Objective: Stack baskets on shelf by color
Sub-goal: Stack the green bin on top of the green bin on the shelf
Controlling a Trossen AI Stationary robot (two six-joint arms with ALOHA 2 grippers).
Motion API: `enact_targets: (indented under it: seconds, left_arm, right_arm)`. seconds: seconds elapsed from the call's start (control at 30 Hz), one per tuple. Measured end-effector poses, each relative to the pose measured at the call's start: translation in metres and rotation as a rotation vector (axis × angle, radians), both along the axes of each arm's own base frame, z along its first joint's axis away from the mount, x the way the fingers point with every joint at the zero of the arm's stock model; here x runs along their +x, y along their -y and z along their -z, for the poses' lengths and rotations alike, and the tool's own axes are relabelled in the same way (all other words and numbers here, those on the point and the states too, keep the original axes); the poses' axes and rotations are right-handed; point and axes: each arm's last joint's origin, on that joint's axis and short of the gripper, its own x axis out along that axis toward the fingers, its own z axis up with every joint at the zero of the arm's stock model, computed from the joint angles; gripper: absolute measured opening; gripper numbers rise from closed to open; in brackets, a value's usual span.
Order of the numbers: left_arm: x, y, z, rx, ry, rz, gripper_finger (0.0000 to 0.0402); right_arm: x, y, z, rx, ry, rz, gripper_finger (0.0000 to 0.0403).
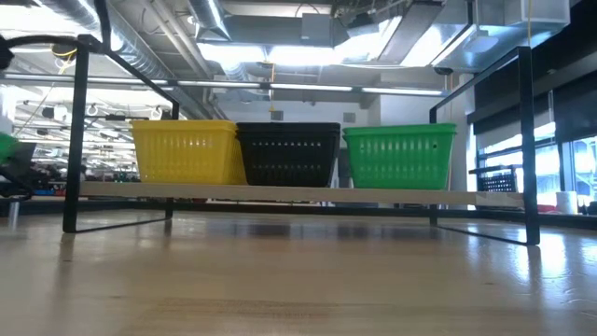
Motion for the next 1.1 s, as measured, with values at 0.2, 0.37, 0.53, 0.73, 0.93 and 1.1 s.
enact_targets:
  seconds: [0.2,0.37,0.53,0.73,0.93,1.1]
  left_arm:
    - [0.01,0.002,-0.006,-0.101,0.039,-0.045,0.0001]
    - [0.021,0.005,-0.017,-0.26,0.099,-0.02,0.0]
    - [0.032,0.003,-0.033,-0.378,0.209,-0.034,0.0]
    - [0.051,-0.012,-0.064,-0.405,0.357,-0.079,0.0]
    - [0.073,-0.034,-0.107,-0.278,0.471,-0.072,0.0]
    - [0.074,-0.056,-0.133,-0.055,0.365,-0.026,0.0]
  right_arm:
    - [0.0,0.0,0.0,-0.001,0.0,-0.001,0.01]
    - [0.0,0.0,0.0,-0.005,0.001,0.003,0.01]
    - [0.0,0.0,0.0,-0.012,0.002,0.005,0.01]
    - [0.0,0.0,0.0,-0.035,0.001,-0.015,0.01]
    - [0.0,0.0,0.0,-0.054,0.001,-0.032,0.01]
    - [0.0,0.0,0.0,-0.054,0.001,-0.032,0.01]
